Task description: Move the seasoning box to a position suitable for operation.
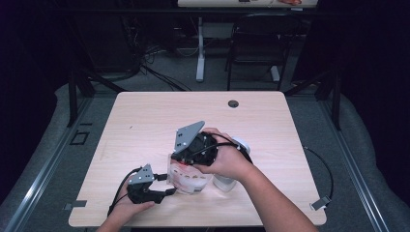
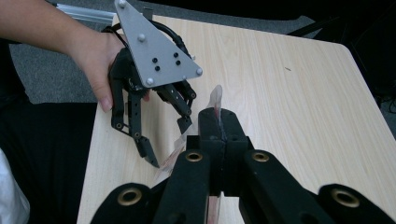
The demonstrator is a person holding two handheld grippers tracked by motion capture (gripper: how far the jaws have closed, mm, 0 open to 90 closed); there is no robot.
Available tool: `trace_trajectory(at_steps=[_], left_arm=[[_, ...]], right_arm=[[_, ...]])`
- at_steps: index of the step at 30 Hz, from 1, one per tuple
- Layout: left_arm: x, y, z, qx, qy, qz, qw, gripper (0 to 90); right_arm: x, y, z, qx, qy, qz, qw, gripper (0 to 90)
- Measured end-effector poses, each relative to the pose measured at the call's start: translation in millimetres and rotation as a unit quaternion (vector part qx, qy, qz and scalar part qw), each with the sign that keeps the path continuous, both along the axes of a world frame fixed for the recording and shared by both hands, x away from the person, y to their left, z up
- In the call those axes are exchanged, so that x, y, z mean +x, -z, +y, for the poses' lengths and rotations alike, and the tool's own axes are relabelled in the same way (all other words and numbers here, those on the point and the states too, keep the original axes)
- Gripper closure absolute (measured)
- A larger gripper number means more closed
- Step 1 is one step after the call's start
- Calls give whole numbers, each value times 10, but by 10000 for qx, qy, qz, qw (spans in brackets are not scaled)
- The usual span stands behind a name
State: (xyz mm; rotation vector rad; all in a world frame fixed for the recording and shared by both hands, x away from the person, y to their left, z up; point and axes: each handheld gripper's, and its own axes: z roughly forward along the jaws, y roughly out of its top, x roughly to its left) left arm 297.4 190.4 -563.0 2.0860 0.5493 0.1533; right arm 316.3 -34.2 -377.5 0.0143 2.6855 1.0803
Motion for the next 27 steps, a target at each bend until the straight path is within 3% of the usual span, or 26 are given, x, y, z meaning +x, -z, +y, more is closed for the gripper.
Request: trace_trajectory(at_steps=[8, 14, 20, 27], left_arm=[[54, 54, -71, -279, 149, 97, 9995, 358], [58, 78, -150, -244, 309, 63, 9992, 347], [49, 84, -202, -352, 464, 28, 9983, 333], [49, 91, -211, -362, 435, 1, 9984, 344]], right_arm=[[-9, 13, 14, 13, -44, 19, 10000, 900], [-11, 13, 21, 24, -81, 22, 10000, 900], [-25, 6, 27, 11, -145, 11, 9999, 900], [-38, 14, 36, 41, -154, 6, 9999, 900]])
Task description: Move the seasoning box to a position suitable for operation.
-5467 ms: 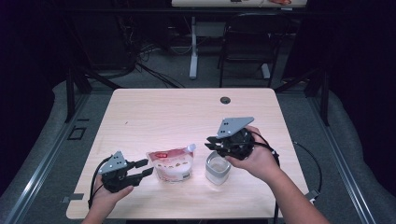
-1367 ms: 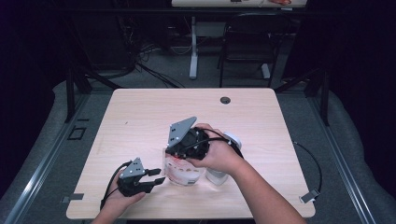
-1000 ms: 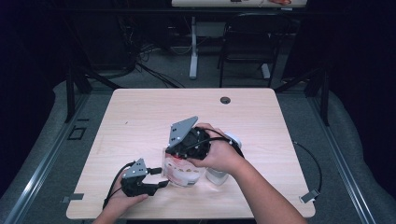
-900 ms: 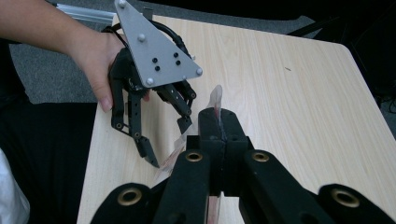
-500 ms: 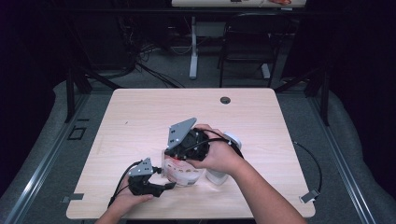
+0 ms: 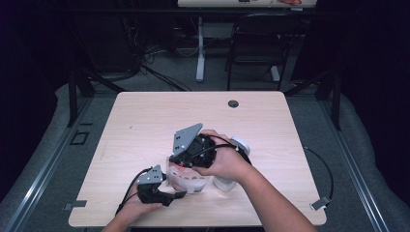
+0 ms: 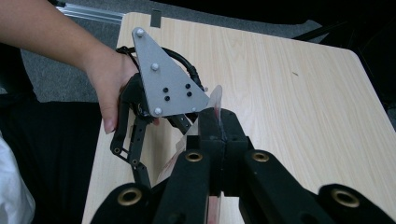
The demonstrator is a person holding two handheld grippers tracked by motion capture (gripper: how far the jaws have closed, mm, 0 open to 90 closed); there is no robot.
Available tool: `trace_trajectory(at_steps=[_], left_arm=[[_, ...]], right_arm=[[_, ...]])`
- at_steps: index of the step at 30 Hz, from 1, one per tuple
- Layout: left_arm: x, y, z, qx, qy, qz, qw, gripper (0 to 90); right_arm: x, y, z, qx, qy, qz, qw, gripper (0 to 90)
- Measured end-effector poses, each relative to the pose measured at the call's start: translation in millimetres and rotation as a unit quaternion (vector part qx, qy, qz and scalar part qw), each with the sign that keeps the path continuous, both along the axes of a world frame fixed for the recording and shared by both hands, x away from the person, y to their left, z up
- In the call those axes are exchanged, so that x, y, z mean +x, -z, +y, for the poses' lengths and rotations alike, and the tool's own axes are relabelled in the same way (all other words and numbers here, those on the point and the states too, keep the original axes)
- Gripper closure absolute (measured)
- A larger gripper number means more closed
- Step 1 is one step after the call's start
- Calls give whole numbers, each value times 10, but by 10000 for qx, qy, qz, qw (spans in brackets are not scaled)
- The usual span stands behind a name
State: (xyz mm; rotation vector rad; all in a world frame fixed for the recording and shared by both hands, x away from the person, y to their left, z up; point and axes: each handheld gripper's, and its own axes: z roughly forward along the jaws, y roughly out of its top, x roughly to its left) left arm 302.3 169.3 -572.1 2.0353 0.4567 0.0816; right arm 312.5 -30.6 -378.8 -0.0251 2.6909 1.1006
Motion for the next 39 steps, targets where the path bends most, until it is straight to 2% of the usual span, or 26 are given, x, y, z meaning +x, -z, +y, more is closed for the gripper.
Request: trace_trajectory(at_steps=[5, 9, 13, 17, 20, 27, 31, 35, 39], left_arm=[[-10, -17, 0, 103, -5, -96, 9999, 408], [-37, -52, -38, 314, 69, -120, 9994, 465], [-57, -82, -52, 400, 86, -199, 9990, 502], [-58, -108, -37, 427, 120, -192, 9988, 527], [-63, -117, -34, 462, 193, -142, 9986, 538], [-59, -163, 8, 625, 350, -161, 9973, 557], [-63, -201, 43, 681, 345, -158, 9970, 562], [-71, -236, 56, 778, 394, -121, 9961, 565], [-78, -274, 64, 932, 352, -171, 9949, 571]], right_arm=[[7, -8, -8, -1, -1, -13, 10000, 900], [6, -6, -13, -33, -9, -18, 10000, 900], [0, -7, -33, 30, 31, 12, 10000, 900], [0, -26, -62, 41, 27, 12, 10000, 900], [-2, -26, -68, 53, 16, 31, 10000, 900], [-4, -26, -84, 35, 13, 65, 10000, 900], [-9, -39, -84, 109, 17, 87, 9999, 900], [-8, -55, -96, 79, 2, 121, 9999, 900], [-6, -67, -115, -21, -27, 144, 9999, 900]])
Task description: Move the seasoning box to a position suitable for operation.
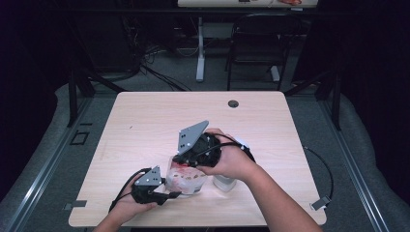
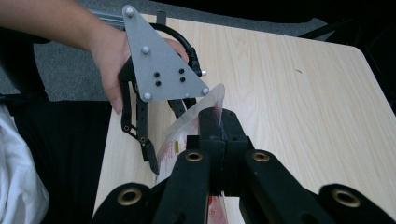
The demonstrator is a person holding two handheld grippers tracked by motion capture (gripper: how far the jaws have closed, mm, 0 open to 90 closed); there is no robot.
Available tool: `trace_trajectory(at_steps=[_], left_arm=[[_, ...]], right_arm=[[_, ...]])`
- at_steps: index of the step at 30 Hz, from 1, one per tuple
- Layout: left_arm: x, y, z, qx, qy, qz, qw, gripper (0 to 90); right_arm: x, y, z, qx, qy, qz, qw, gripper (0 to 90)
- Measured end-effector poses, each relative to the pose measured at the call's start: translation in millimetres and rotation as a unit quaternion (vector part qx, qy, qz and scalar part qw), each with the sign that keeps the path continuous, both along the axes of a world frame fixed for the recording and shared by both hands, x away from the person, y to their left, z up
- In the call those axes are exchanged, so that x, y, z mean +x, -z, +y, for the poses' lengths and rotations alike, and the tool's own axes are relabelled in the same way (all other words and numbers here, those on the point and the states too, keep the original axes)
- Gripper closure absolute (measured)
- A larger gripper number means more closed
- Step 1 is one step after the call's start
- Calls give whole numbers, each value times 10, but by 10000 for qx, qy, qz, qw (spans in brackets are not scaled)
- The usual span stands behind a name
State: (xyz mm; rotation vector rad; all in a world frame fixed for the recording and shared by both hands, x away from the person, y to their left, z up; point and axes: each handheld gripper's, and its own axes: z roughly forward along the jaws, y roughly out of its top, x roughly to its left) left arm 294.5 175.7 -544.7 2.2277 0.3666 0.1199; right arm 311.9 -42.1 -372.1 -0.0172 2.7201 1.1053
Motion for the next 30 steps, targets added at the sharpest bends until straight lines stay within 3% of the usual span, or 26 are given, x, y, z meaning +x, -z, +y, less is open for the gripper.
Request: trace_trajectory(at_steps=[20, 30], left_arm=[[88, -242, 83, 535, 97, -17, 9985, 592], [134, -410, 85, 731, 215, 27, 9971, 597]], right_arm=[[34, -64, -119, -102, 180, -59, 9998, 900], [39, -106, -250, 60, 297, -90, 9995, 900]])
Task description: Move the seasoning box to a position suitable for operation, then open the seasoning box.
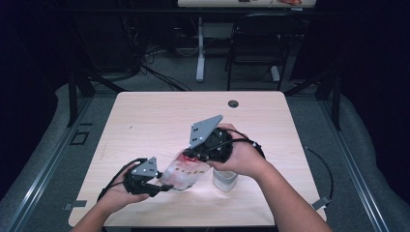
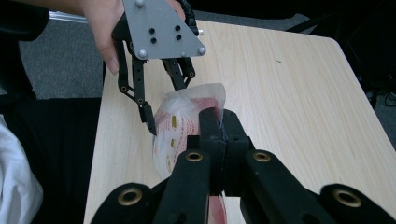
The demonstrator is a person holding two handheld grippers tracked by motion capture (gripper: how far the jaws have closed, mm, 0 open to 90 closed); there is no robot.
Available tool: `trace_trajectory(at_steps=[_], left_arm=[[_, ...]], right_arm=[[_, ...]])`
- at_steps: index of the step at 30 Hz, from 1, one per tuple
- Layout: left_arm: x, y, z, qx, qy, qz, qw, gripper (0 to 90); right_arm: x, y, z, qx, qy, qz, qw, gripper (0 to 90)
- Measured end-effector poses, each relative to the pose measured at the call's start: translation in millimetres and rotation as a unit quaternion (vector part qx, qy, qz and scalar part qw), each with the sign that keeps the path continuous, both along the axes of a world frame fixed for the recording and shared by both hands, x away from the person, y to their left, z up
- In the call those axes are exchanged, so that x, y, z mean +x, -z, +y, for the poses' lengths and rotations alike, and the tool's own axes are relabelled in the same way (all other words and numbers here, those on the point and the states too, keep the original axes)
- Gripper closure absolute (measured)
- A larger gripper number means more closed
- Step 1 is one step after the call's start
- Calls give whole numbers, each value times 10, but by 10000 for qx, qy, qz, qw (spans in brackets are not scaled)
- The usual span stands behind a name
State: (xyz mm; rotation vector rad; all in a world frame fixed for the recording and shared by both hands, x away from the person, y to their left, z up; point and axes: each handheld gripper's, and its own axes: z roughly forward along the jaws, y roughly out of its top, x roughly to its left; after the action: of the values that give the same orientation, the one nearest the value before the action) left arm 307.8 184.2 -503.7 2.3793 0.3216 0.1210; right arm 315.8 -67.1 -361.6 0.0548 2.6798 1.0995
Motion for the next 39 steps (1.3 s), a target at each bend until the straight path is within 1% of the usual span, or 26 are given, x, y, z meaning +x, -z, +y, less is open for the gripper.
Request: trace_trajectory(at_steps=[10, 14, 15, 19, 23, 27, 30, 33, 34, 39], left_arm=[[33, -83, -1, 228, 40, 122, 9997, 602], [48, -117, 0, 313, 60, 106, 9994, 604], [50, -124, -2, 296, 44, 103, 9995, 604], [64, -154, 1, 368, 47, 83, 9993, 605], [74, -182, 1, 486, 70, 62, 9988, 605], [82, -209, 7, 528, 77, 46, 9986, 606], [93, -238, 6, 632, 96, 31, 9980, 607], [99, -275, 2, 714, 107, 84, 9974, 608], [102, -292, 2, 767, 110, 54, 9970, 608], [116, -350, 3, 881, 137, 73, 9960, 609]], right_arm=[[16, 27, -78, 32, 85, 0, 10000, 900], [19, 32, -100, 45, 110, 0, 9999, 900], [20, 33, -105, 68, 111, 8, 9999, 900], [26, 34, -128, 112, 140, 15, 9998, 900], [28, 45, -141, 98, 144, 1, 9998, 900], [27, 54, -160, 121, 176, 0, 9998, 900], [29, 58, -173, 130, 195, 6, 9997, 900], [34, 63, -184, 140, 186, 9, 9997, 900], [34, 65, -189, 150, 203, 4, 9997, 900], [46, 77, -228, 197, 227, 36, 9995, 900]])
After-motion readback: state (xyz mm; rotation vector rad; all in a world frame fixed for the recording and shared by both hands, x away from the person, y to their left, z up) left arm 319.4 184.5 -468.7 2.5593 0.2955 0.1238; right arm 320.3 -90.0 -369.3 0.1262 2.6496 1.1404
